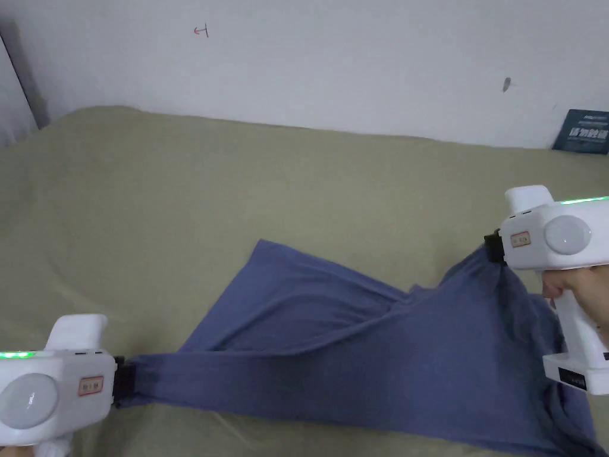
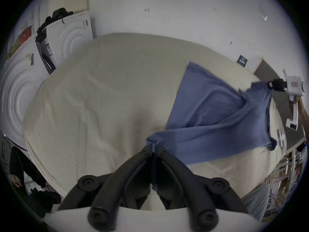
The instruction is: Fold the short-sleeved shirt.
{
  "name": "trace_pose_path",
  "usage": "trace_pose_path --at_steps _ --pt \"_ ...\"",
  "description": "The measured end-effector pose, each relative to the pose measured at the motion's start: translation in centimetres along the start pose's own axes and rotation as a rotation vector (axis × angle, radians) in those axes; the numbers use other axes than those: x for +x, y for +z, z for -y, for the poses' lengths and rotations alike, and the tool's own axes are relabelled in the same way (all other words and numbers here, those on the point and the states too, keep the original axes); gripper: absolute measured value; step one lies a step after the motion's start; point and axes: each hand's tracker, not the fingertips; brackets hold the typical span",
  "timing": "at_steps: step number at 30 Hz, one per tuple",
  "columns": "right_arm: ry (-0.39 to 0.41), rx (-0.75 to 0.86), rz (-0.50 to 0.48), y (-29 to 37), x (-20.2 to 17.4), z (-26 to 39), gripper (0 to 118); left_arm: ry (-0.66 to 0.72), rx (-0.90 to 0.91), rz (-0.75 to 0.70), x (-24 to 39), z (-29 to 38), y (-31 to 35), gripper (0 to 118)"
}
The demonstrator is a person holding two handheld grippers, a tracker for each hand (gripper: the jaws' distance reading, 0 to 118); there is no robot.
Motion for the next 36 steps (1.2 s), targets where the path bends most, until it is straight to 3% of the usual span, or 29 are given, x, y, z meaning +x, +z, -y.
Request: trace_pose_path --at_steps 9,18,24,36 --pt "-0.069 0.284 0.130 16.7 4.3 -2.3 0 -0.099 0.249 0.003 4.6 -8.3 9.7 5" --pt "-0.128 0.476 0.249 27.6 7.5 -7.0 0 -0.159 0.442 -0.040 9.0 -17.8 17.4 5" --pt "-0.148 0.537 0.305 30.2 8.4 -11.8 0 -0.188 0.487 -0.108 11.1 -24.3 19.6 5" --pt "-0.153 0.561 0.364 27.1 9.2 -23.1 0 -0.176 0.509 -0.246 13.8 -34.8 18.4 5"
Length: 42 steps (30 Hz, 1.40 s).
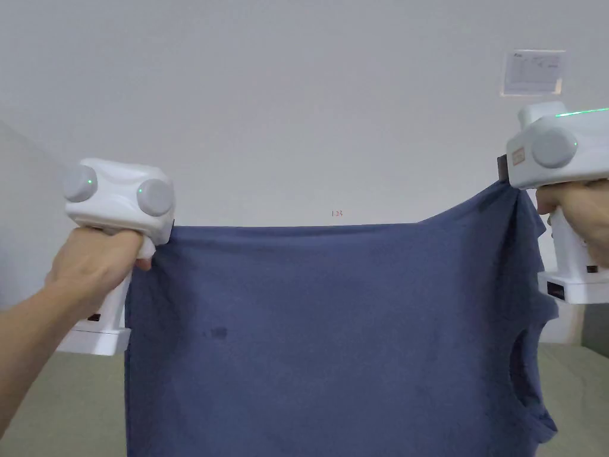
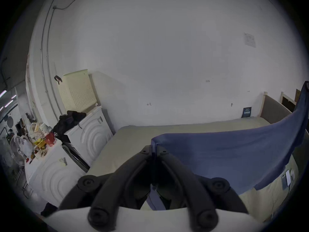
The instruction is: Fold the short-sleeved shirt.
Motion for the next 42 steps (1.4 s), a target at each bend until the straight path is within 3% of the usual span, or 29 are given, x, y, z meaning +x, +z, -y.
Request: trace_pose_path --at_steps 8,10,21,26,30,33,42 --pt "0.022 0.037 0.014 -6.7 -1.3 -4.1 0 -0.024 0.031 -0.037 1.8 -4.8 -5.1 5" --pt "-0.006 0.045 0.015 -8.3 -1.5 -4.1 0 -0.008 0.032 -0.044 2.3 -5.7 -6.8 5" --pt "0.011 -0.015 0.032 -17.4 -4.1 1.9 0 0.036 -0.008 -0.051 6.0 -5.4 -17.8 5" --pt "0.068 -0.100 0.016 -20.4 -5.5 8.9 0 0.004 -0.055 -0.048 7.6 -0.6 -22.4 4" --pt "0.007 -0.193 -0.005 -20.8 -6.0 16.2 0 -0.013 -0.139 -0.022 8.2 6.0 -25.3 4" --pt "0.012 -0.218 -0.036 -19.6 -6.0 20.8 0 -0.034 -0.190 0.006 8.3 11.2 -26.3 4" --pt "0.017 -0.340 -0.109 -11.4 -5.0 31.1 0 -0.025 -0.257 0.062 6.7 22.7 -21.7 4"
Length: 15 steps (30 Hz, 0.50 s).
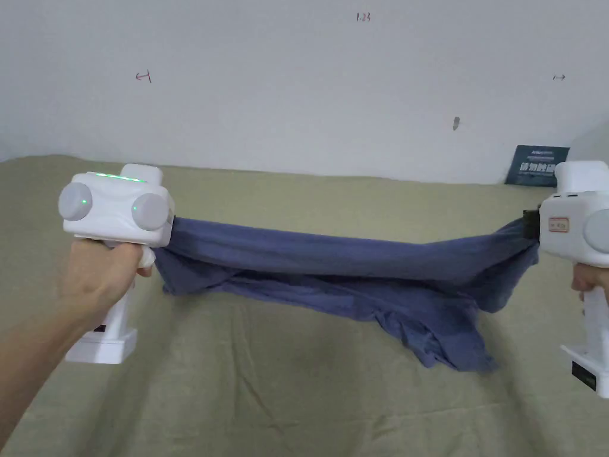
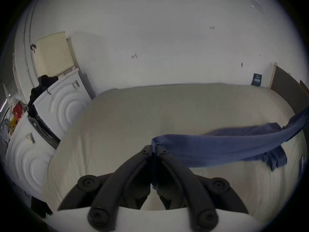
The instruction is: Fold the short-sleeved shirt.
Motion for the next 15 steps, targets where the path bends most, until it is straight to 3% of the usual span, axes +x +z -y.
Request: trace_pose_path --at_steps 3,15 --pt "0.023 -0.061 -0.011 3.2 -0.2 4.2 0 -0.016 -0.014 0.019 -0.6 4.7 3.6 4" --pt "-0.044 -0.199 -0.077 16.5 1.5 21.9 0 -0.032 -0.116 0.103 -3.8 21.6 14.9 4"
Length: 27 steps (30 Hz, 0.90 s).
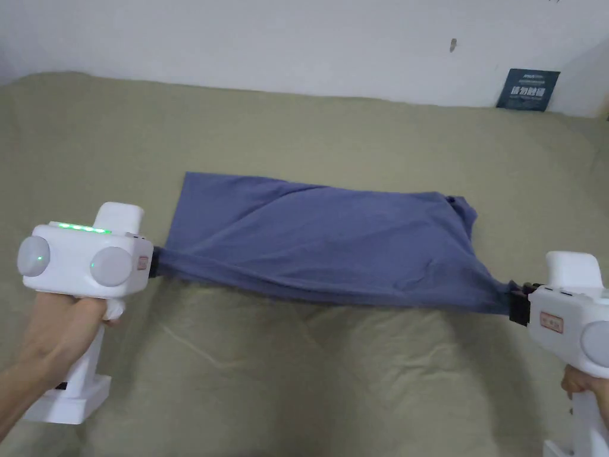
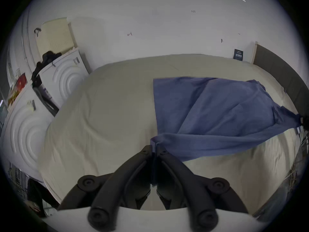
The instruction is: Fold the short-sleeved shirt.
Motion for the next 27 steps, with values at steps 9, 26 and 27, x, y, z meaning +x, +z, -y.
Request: trace_pose_path --at_steps 9,26,27 --pt "-0.026 -0.109 -0.029 5.2 1.6 9.9 0 0.047 -0.075 0.047 -2.1 10.4 4.8 4" --pt "-0.001 -0.175 0.038 4.0 0.0 10.7 0 0.050 -0.145 0.032 -1.4 11.2 4.6 5" --pt "-0.004 -0.183 0.047 4.2 -0.1 10.6 0 0.053 -0.147 0.030 -1.4 11.1 4.6 5"
